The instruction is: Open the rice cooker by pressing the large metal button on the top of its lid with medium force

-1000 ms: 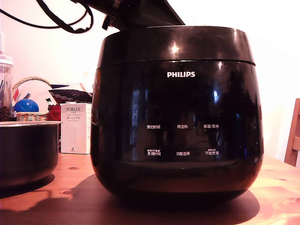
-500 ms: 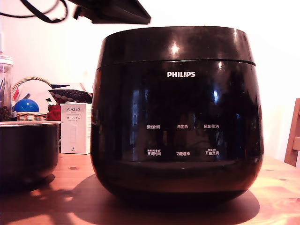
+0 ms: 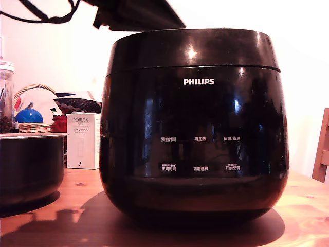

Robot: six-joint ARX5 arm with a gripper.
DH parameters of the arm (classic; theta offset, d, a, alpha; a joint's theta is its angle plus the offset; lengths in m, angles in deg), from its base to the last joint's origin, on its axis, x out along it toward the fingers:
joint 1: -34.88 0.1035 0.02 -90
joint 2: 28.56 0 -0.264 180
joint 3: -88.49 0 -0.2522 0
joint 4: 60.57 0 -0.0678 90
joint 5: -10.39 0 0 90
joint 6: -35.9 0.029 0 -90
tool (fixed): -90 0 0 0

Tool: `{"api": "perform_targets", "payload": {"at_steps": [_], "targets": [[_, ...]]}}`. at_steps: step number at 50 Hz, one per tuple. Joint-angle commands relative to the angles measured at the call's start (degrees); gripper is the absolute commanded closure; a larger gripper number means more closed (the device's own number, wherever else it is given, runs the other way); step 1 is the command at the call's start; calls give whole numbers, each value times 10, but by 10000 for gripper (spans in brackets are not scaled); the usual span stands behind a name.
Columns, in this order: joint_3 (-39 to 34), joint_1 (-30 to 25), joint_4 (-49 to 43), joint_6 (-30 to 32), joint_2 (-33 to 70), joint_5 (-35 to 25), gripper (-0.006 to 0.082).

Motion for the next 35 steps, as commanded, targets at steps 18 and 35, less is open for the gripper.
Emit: {"api": "perform_targets", "payload": {"at_steps": [18,35], "targets": [[-10,-7,-1,4,32,2,791],[-10,-8,-62,34,39,38,791]]}}
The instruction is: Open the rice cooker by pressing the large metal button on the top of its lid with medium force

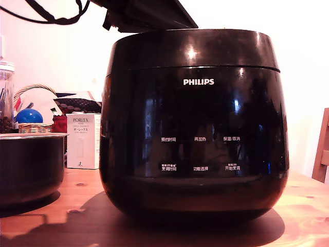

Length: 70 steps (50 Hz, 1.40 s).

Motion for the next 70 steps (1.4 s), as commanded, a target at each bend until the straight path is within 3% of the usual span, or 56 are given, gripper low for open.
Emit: {"api": "perform_targets", "payload": {"at_steps": [1,49,70], "targets": [[-23,6,-32,5,26,23,791],[-23,-17,-100,35,60,46,791],[-23,-16,32,-5,49,44,791]]}}
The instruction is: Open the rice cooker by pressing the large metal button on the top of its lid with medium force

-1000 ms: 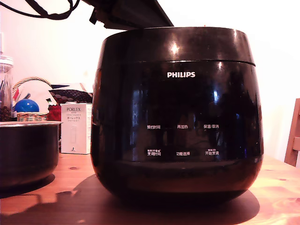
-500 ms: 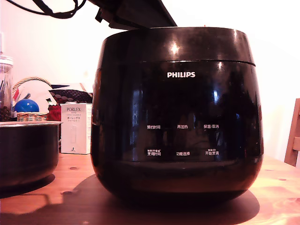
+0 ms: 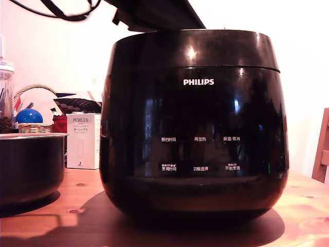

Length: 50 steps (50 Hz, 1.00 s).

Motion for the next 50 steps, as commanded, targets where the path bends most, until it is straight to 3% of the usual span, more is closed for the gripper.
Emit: {"api": "perform_targets", "payload": {"at_steps": [1,13,33,50], "targets": [[-32,7,2,-14,16,8,791],[-32,11,41,-17,-39,19,791],[-32,40,2,-16,-137,90,791],[-32,120,-57,3,-193,175,791]]}}
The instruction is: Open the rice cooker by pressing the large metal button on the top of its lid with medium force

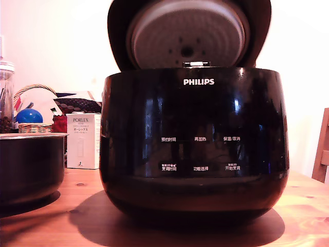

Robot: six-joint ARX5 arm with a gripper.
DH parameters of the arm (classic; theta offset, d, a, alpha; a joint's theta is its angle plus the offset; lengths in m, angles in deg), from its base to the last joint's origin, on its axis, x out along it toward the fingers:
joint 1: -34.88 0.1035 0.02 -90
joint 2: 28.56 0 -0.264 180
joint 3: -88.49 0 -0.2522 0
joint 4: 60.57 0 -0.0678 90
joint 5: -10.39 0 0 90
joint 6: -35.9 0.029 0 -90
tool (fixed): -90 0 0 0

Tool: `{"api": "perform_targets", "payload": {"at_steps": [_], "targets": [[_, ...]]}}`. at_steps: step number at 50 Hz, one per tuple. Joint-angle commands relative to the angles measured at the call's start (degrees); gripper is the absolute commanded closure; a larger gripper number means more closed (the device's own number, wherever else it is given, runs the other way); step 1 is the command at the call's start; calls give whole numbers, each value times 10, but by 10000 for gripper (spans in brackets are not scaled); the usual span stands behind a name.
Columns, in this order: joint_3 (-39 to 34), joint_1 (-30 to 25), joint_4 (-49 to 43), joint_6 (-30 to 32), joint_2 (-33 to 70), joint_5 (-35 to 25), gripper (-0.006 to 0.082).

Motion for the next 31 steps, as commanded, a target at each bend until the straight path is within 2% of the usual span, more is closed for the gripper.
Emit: {"api": "perform_targets", "payload": {"at_steps": [1,20,31], "targets": [[-14,21,-5,14,-7,12,791],[-14,161,-19,28,-27,26,791],[-14,184,-17,28,-27,26,791]]}}
